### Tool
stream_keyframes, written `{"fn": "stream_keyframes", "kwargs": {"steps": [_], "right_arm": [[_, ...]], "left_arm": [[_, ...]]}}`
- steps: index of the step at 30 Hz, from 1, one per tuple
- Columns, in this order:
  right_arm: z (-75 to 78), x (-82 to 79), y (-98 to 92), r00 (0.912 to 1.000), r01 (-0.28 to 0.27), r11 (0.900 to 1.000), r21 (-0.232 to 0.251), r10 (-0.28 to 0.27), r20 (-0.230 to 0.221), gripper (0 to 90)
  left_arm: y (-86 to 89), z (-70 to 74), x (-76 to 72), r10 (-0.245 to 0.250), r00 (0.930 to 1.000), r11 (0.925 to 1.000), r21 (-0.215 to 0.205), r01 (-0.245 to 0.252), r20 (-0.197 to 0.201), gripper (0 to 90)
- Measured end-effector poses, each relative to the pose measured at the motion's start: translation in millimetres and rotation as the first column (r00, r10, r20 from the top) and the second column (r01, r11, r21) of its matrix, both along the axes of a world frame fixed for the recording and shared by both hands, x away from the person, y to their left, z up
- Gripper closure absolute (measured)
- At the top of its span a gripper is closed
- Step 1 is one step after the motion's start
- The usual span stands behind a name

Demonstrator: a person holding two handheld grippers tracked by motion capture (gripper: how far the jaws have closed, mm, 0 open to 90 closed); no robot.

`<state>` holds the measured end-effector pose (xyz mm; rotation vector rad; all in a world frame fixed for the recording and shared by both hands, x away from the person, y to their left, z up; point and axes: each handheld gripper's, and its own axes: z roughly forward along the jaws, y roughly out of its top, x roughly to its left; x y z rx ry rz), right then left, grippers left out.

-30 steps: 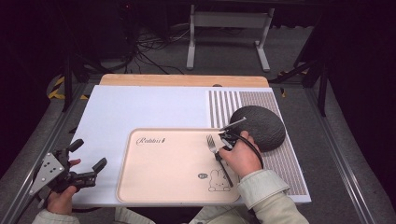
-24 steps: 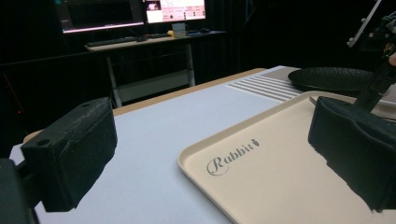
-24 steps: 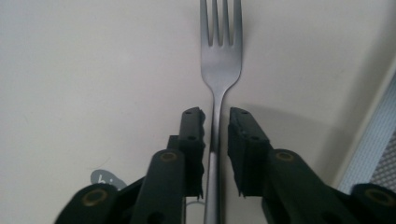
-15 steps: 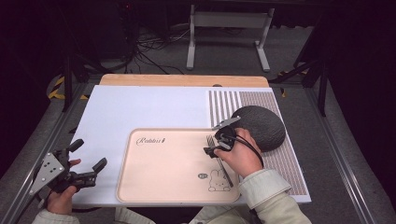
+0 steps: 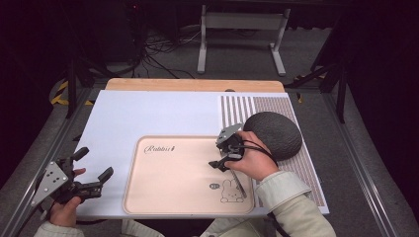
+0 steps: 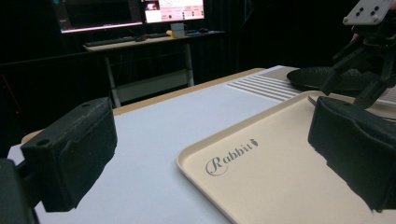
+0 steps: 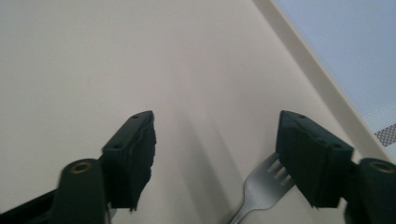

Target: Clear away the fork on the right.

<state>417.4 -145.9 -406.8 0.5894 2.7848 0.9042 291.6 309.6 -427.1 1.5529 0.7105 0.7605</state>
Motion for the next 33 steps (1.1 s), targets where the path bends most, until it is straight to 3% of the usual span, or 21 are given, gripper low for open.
{"fn": "stream_keyframes", "kwargs": {"steps": [1, 2, 4, 7, 8, 11, 19, 33], "right_arm": [[-0.7, 0.9, -0.5, 0.9999, 0.006, 1.0, -0.012, -0.006, -0.012, 42.0], [-0.7, 0.9, -0.5, 0.9999, 0.006, 1.0, -0.012, -0.006, -0.012, 42.0], [-2.1, 3.5, -1.8, 0.9997, 0.0, 0.999, -0.05, -0.001, -0.026, 55.1], [-5.2, 6.0, -3.9, 0.9985, 0.006, 0.998, -0.062, -0.009, -0.054, 71.4], [-5.2, 6.0, -3.9, 0.9985, 0.006, 0.998, -0.062, -0.009, -0.054, 71.4], [-7.1, 7.3, -5.3, 0.9973, 0.003, 0.995, -0.103, -0.01, -0.072, 84.3], [-10.6, 8.4, -6.7, 0.9967, -0.008, 0.99, -0.139, -0.003, -0.082, 89.8], [-13.9, 10.1, -6.4, 0.9953, 0.004, 0.983, -0.184, -0.022, -0.094, 90.0]], "left_arm": [[0.0, 0.0, 0.0, 0.0, 1.0, 1.0, 0.0, 0.0, 0.0, 2.1], [0.0, 0.0, 0.1, 0.0, 1.0, 1.0, 0.0, 0.0, 0.0, 2.1], [0.1, 0.0, 0.0, 0.0, 1.0, 1.0, 0.0, 0.0, 0.0, 2.0], [0.3, 0.0, 0.2, -0.002, 1.0, 1.0, -0.001, 0.002, 0.002, 2.1], [0.2, 0.0, 0.1, -0.001, 1.0, 1.0, -0.001, 0.001, 0.001, 2.1], [0.2, 0.1, 0.1, -0.001, 1.0, 1.0, -0.001, 0.001, 0.001, 2.1], [0.0, 0.0, 0.1, 0.0, 1.0, 1.0, 0.0, 0.0, 0.0, 2.1], [0.2, -0.1, 0.2, -0.002, 1.0, 1.0, 0.003, 0.002, -0.002, 2.1]]}}
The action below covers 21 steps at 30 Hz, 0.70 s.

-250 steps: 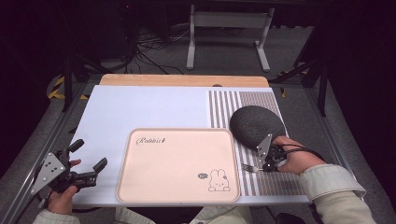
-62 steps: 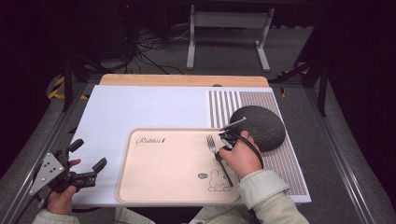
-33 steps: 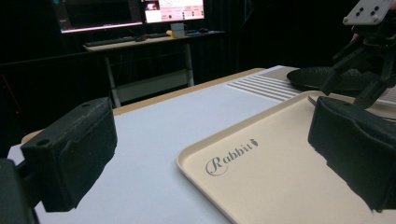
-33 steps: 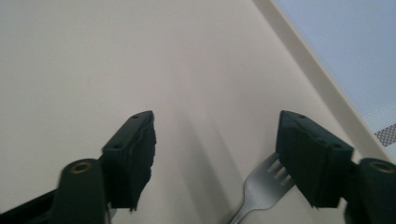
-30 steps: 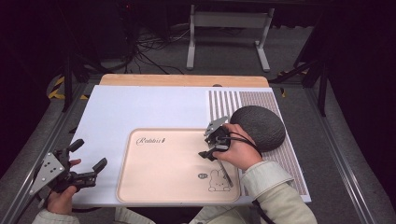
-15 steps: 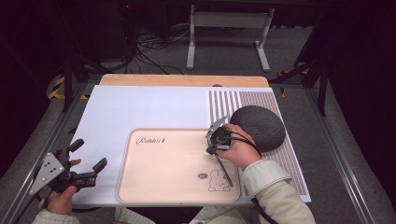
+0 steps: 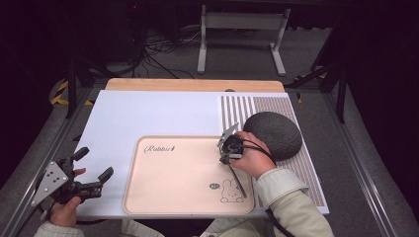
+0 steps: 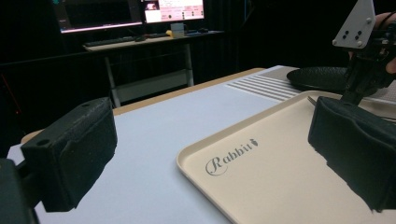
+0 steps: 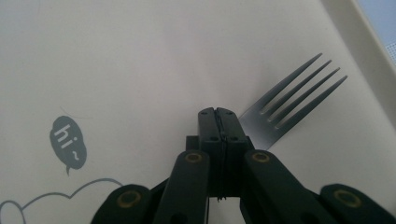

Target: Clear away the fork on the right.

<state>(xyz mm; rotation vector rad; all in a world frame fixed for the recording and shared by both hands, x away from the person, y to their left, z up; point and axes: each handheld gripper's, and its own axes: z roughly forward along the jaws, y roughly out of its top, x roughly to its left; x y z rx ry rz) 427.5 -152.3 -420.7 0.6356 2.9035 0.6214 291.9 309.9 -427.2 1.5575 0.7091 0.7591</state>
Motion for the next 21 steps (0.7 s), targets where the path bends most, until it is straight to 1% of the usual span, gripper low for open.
{"fn": "stream_keyframes", "kwargs": {"steps": [3, 10, 17, 21], "right_arm": [[-1.7, 0.7, -0.4, 1.0, 0.0, 1.0, -0.014, 0.0, -0.002, 90.0], [-2.4, 2.3, -0.9, 0.9999, 0.015, 1.0, -0.022, -0.015, -0.002, 90.0], [-1.5, 3.9, -5.2, 0.999, 0.045, 0.998, -0.033, -0.045, 0.002, 90.0], [-1.0, 5.0, -10.8, 0.9977, 0.067, 0.997, -0.04, -0.067, 0.006, 90.0]], "left_arm": [[-0.1, 0.0, 0.0, 0.001, 1.0, 1.0, 0.0, -0.001, 0.0, 2.1], [0.1, -0.1, 0.1, 0.001, 1.0, 1.0, -0.001, -0.001, 0.002, 2.1], [-0.1, -0.1, 0.0, 0.002, 1.0, 1.0, -0.002, -0.002, 0.002, 2.1], [0.0, 0.0, 0.1, 0.0, 1.0, 1.0, 0.0, 0.0, 0.0, 2.1]]}}
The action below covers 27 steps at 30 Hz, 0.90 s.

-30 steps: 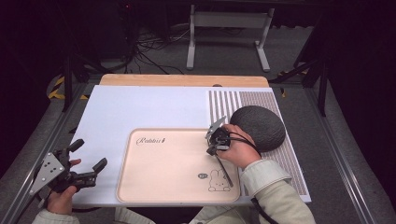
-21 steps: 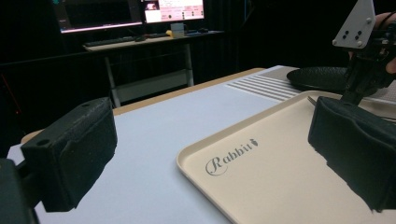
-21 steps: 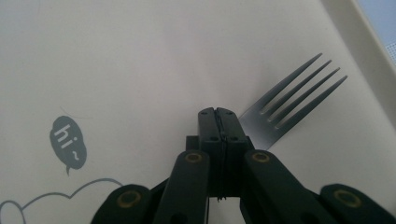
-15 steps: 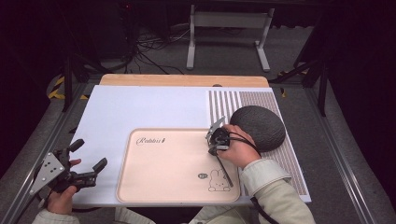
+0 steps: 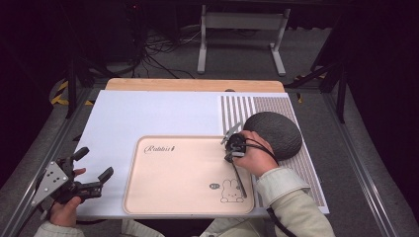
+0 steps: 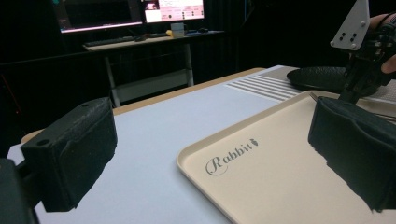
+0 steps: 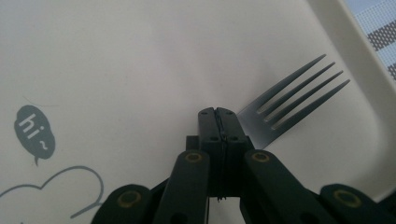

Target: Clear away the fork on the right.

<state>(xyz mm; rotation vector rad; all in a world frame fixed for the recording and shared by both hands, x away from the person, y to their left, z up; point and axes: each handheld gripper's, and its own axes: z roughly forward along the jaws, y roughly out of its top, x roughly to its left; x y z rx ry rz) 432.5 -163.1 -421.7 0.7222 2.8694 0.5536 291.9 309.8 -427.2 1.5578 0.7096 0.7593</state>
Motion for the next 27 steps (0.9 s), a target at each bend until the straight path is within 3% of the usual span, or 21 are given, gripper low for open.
{"fn": "stream_keyframes", "kwargs": {"steps": [9, 15, 27], "right_arm": [[0.9, 1.1, -10.9, 0.999, 0.046, 0.999, -0.007, -0.046, -0.002, 90.0], [1.7, 2.1, -16.4, 0.9941, 0.108, 0.994, -0.015, -0.108, -0.012, 90.0], [2.2, 1.4, -21.4, 0.9931, 0.117, 0.993, -0.003, -0.117, -0.011, 90.0]], "left_arm": [[-0.1, 0.0, -0.1, 0.0, 1.0, 1.0, 0.0, 0.0, 0.0, 2.1], [0.0, 0.0, -0.1, 0.001, 1.0, 1.0, 0.001, -0.001, 0.001, 2.1], [-0.2, 0.0, -0.1, 0.001, 1.0, 1.0, 0.001, -0.001, 0.0, 2.1]]}}
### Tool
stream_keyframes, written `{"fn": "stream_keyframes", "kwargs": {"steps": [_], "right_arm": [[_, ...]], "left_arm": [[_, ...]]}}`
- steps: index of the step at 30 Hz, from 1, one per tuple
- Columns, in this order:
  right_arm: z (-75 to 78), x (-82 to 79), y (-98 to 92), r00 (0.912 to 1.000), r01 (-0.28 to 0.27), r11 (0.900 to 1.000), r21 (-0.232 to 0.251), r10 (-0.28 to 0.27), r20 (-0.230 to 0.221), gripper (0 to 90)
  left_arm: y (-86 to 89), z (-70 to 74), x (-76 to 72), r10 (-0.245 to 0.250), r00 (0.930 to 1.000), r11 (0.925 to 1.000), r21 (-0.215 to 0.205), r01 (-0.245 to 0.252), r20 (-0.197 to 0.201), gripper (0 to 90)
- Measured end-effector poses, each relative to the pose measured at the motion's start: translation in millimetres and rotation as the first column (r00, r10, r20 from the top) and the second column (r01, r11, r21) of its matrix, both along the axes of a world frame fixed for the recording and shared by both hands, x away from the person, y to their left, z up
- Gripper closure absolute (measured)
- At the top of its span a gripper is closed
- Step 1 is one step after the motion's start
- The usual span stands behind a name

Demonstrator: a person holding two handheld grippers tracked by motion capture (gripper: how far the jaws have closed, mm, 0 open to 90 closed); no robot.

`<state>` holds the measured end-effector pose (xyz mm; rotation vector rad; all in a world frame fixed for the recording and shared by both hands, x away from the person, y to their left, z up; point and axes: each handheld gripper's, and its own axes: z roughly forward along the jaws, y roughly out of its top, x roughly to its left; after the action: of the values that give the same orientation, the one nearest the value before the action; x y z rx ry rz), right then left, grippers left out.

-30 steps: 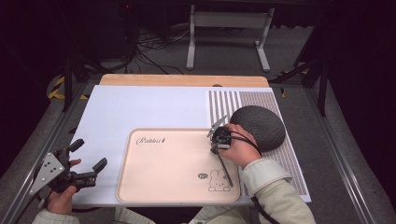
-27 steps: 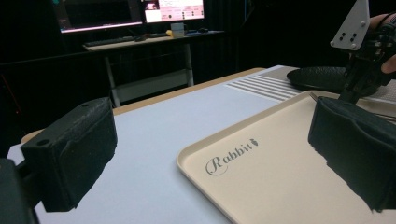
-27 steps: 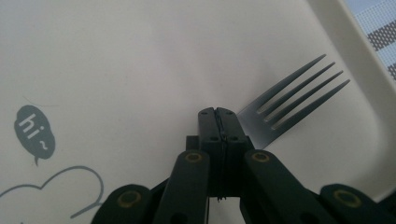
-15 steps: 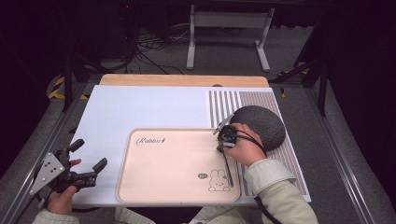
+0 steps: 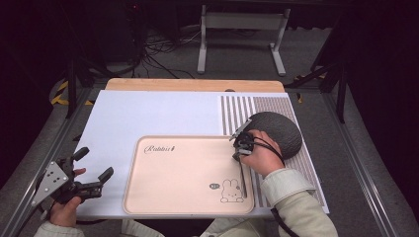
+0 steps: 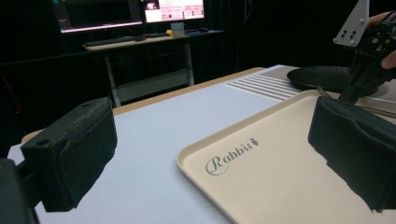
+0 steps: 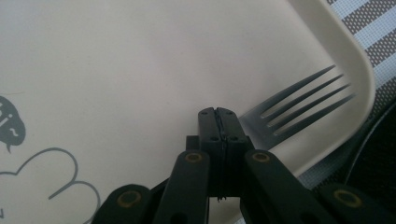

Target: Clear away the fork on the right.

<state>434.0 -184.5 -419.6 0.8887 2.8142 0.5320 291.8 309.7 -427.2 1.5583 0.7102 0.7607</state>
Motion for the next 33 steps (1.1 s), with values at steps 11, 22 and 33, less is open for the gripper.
{"fn": "stream_keyframes", "kwargs": {"steps": [11, 22, 33], "right_arm": [[23.7, -9.4, -5.4, 0.9879, -0.027, 0.982, 0.187, -0.002, 0.155, 44.6], [59.8, -37.7, -32.0, 0.9342, -0.076, 0.91, 0.407, -0.078, 0.348, 26.9], [67.9, -61.4, -72.3, 0.8816, -0.105, 0.85, 0.517, -0.161, 0.443, 22.5]], "left_arm": [[0.2, -0.2, 0.1, 0.001, 1.0, 1.0, -0.003, -0.001, 0.001, 2.1], [-0.4, 0.2, -0.1, 0.001, 1.0, 1.0, -0.001, -0.001, 0.003, 2.1], [0.0, -0.1, -0.1, 0.004, 1.0, 1.0, -0.003, -0.004, 0.001, 2.0]]}}
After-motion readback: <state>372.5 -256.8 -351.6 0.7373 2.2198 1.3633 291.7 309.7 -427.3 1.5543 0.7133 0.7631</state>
